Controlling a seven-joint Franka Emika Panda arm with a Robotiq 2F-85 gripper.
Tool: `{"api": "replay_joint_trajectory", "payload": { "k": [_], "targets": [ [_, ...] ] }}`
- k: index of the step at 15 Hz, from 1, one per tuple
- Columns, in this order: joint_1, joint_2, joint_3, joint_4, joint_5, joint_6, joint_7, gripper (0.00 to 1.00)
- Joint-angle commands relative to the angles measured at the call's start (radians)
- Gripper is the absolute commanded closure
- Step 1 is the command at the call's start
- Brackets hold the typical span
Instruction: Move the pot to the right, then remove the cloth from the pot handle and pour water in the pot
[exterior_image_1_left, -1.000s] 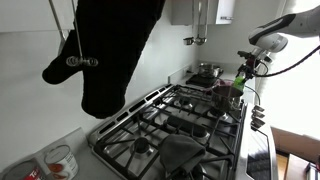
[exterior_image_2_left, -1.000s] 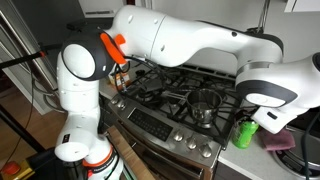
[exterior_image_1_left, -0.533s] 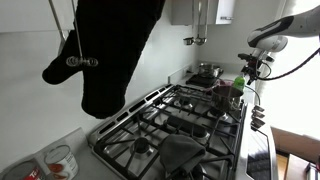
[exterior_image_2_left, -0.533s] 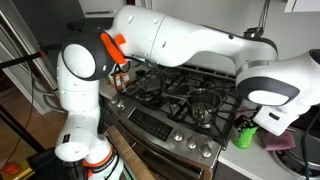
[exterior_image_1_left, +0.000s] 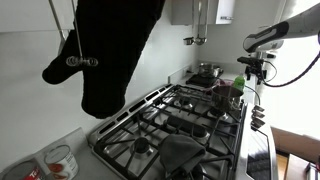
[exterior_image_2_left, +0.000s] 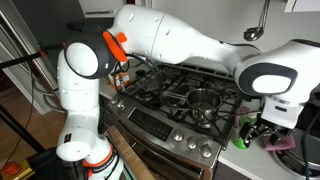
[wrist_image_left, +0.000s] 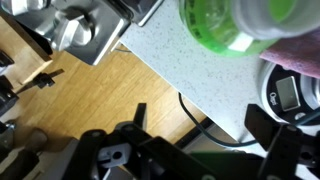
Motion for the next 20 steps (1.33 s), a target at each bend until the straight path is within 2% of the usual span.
{"api": "replay_joint_trajectory", "payload": {
  "k": [1,4,9,14,20],
  "targets": [
    [0.024,-0.054,-0.007,-0.027,-0.105,0.090,-0.095,0.00],
    [0.056,-0.125,-0.011,-0.044,-0.221,0.113,-0.163,0.00],
    [0.116,-0.315,0.040,-0.103,-0.328,0.076,-0.322,0.00],
    [0.174,-0.475,0.142,-0.175,-0.391,-0.002,-0.455,0.00],
    [0.218,-0.575,0.263,-0.268,-0.436,-0.027,-0.619,0.00]
  ]
}}
